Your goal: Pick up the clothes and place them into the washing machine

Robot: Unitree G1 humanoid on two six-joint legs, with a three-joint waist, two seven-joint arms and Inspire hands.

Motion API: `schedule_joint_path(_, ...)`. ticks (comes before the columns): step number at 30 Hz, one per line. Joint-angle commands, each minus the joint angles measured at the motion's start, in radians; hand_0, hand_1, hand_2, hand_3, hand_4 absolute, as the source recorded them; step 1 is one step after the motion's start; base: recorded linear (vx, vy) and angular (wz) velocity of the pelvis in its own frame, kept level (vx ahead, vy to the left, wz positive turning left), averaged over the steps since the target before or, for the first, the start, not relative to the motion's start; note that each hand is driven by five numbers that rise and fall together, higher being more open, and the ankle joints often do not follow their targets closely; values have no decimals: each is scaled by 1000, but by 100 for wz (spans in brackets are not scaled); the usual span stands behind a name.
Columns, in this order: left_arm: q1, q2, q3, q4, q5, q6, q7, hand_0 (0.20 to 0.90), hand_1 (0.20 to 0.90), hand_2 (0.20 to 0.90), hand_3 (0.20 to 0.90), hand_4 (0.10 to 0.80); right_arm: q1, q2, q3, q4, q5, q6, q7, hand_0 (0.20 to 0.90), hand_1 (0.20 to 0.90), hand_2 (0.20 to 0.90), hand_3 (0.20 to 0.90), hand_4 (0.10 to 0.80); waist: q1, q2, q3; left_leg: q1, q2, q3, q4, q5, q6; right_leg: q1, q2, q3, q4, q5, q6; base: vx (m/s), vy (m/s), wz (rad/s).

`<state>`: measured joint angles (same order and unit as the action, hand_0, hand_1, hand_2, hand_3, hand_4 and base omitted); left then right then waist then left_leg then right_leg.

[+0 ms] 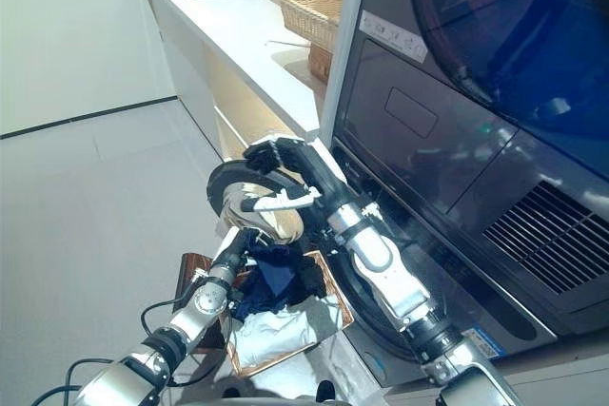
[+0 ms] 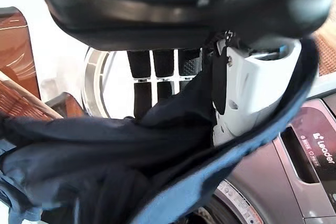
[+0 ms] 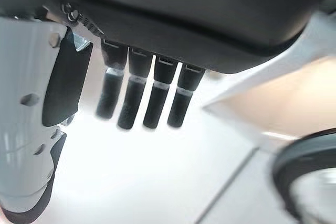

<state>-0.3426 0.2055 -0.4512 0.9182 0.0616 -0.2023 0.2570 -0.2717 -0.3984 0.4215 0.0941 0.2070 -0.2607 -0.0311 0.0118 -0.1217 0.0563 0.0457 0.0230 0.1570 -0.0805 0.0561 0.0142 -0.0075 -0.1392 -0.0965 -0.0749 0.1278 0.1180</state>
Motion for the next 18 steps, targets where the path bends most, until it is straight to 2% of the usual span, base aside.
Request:
schedule_joint_path(1,-166,-39,3,53,0,-90,18,200,200,200,200,300,-23,8,-141,-1,-48,-67,-114,900,900,900,900,800,31,47,-53,28,-7,-19,-7,-51,-52,31,39,-12,68,-43,18,0,0,0)
schedule_joint_path(11,-160,40,43,-56,14,-84,17,200,200,200,200,300,79,3,-239,182,-185,-37,-212,900,900,900,900,800,34,58,-45,24,-11,-27,-7,-50,-51,30,37,-19,72,-45,19,0,0,0)
schedule_joint_path(15,-158,126,91,-222,23,-73,-37,200,200,200,200,300,101,-36,-214,265,-333,18,-154,900,900,900,900,800,49,63,-42,23,-13,-36,-7,-50,-51,34,36,-26,70,-47,19,6,-3,2)
schedule_joint_path(18,-162,172,126,-326,14,-62,-78,200,200,200,200,300,106,-32,-201,316,-305,33,-92,900,900,900,900,800,61,64,-41,20,-14,-43,-7,-48,-52,37,33,-34,66,-46,20,6,-3,5)
